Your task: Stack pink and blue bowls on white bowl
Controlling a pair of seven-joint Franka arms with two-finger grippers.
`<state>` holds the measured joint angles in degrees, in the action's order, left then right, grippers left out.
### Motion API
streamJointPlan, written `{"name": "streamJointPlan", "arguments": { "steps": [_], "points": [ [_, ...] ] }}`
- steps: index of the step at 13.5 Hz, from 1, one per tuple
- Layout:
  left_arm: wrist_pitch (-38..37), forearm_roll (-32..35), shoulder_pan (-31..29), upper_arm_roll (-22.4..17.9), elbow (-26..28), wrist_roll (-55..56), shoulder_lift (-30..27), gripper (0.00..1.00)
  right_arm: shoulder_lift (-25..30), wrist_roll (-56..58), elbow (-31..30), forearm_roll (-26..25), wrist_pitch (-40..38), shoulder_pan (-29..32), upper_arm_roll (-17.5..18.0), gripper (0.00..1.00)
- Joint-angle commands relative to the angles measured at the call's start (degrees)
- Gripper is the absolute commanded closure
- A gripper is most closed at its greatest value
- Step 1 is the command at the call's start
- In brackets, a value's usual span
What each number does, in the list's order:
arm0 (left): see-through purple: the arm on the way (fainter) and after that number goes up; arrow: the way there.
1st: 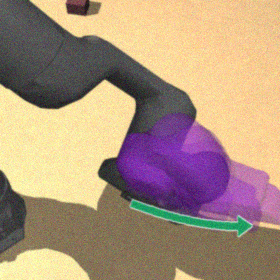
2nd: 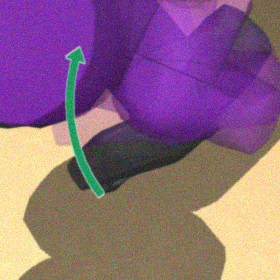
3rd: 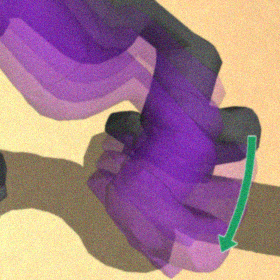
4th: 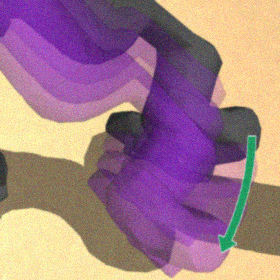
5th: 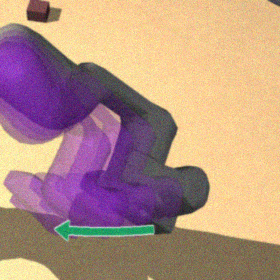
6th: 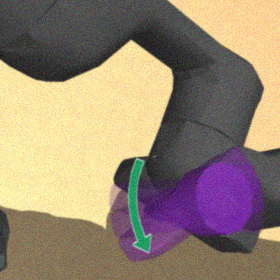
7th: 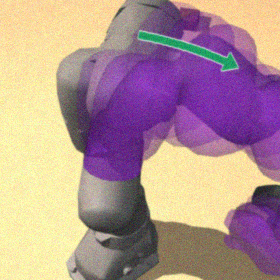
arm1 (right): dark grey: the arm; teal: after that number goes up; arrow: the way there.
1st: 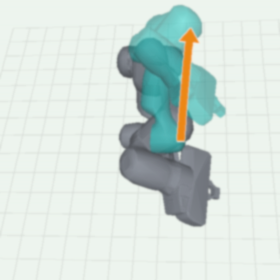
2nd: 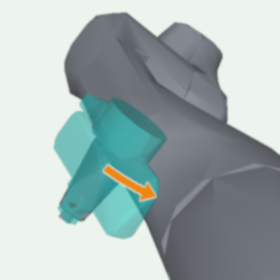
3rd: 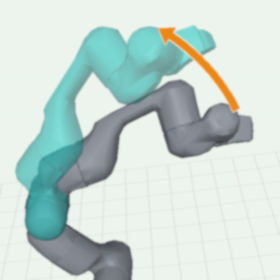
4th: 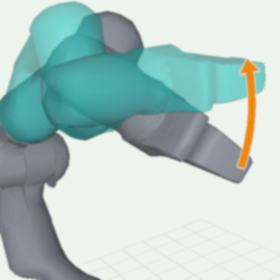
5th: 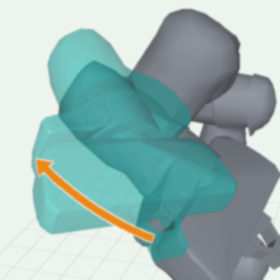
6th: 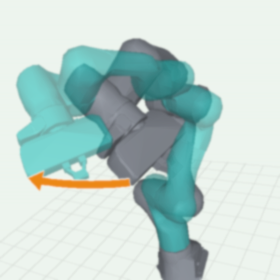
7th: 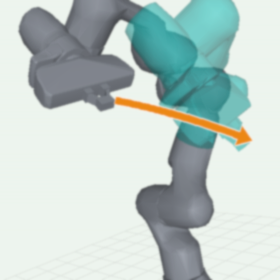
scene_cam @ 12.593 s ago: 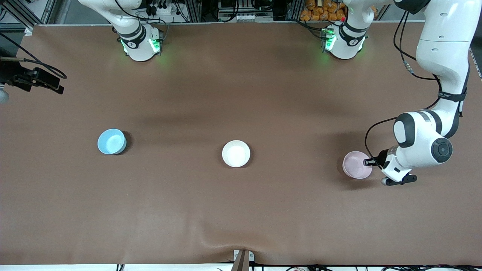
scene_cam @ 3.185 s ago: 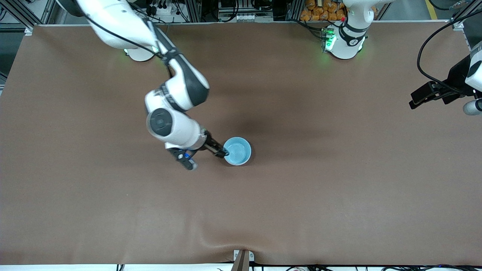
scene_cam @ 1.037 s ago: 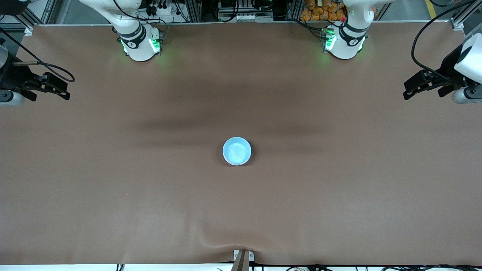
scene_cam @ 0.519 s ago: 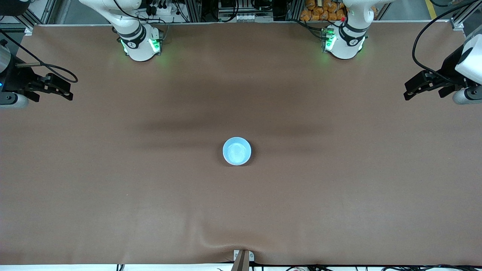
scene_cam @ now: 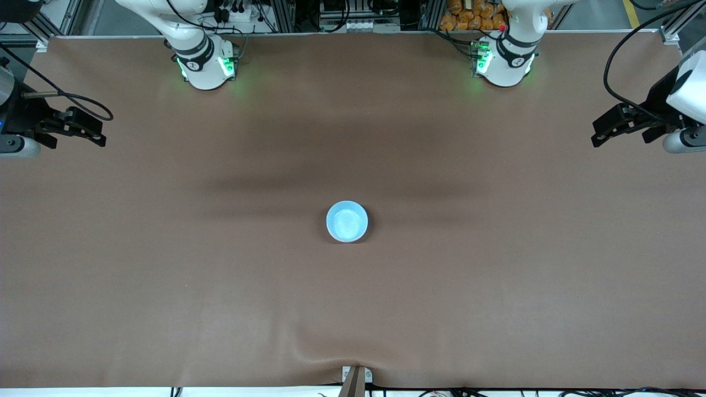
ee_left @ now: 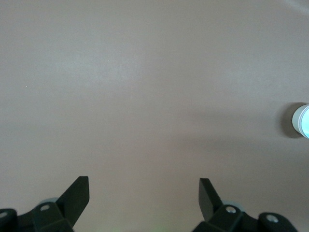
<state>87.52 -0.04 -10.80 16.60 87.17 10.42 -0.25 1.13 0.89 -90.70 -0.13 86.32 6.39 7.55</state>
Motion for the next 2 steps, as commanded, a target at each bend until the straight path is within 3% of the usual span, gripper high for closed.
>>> {"name": "streamJointPlan", "arguments": {
  "steps": [1, 2],
  "points": [
    [-0.7, -0.4, -0.6, 0.3, -0.2, -1.1, -0.2, 0.00, -0.7, -0.6, 1.2, -0.5, -1.0, -9.7, -9.5, 0.00],
    [-0.7, -0.4, -0.7, 0.3, -0.2, -1.1, -0.2, 0.00, -0.7, -0.5, 1.2, -0.5, -0.9, -12.0, -12.6, 0.00]
  ]
}}
